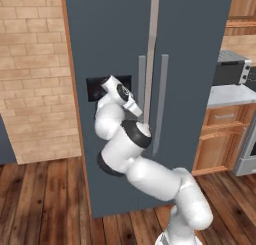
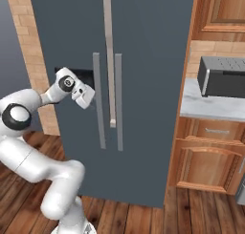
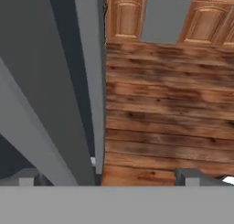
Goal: There's a chicken drumstick in the fridge that needs to be moved to the freezer for freezing. Pick up the chicken drumstick from the fridge, place it on any shelf in the freezer, and close the fridge and freezer doors when done.
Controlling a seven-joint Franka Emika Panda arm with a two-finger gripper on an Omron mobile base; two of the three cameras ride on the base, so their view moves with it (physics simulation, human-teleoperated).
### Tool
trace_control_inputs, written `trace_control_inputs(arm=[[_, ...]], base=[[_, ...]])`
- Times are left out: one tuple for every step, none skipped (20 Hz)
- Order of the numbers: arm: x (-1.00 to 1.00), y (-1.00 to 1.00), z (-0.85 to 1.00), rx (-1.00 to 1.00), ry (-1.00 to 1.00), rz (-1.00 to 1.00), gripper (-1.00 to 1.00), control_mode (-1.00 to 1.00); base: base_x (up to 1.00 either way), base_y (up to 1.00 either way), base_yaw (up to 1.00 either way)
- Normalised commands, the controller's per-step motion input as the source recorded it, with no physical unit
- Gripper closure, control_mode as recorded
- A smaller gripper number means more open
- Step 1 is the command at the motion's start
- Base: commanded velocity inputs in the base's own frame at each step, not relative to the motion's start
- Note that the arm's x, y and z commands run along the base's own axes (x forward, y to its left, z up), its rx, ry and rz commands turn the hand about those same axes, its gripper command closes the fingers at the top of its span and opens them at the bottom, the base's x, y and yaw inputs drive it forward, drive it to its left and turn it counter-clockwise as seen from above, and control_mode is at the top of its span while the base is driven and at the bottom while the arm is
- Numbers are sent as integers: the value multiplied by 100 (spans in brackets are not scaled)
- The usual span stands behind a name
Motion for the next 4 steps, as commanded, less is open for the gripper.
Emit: trace_control_inputs(arm=[[59,-43,0,7,0,3,-100,-100],[47,-47,0,7,0,5,-100,-100],[29,-56,0,9,0,5,-100,-100],[10,-64,0,11,0,6,-100,-100]], base=[[0,0,0],[0,0,0],[0,0,0],[0,0,0]])
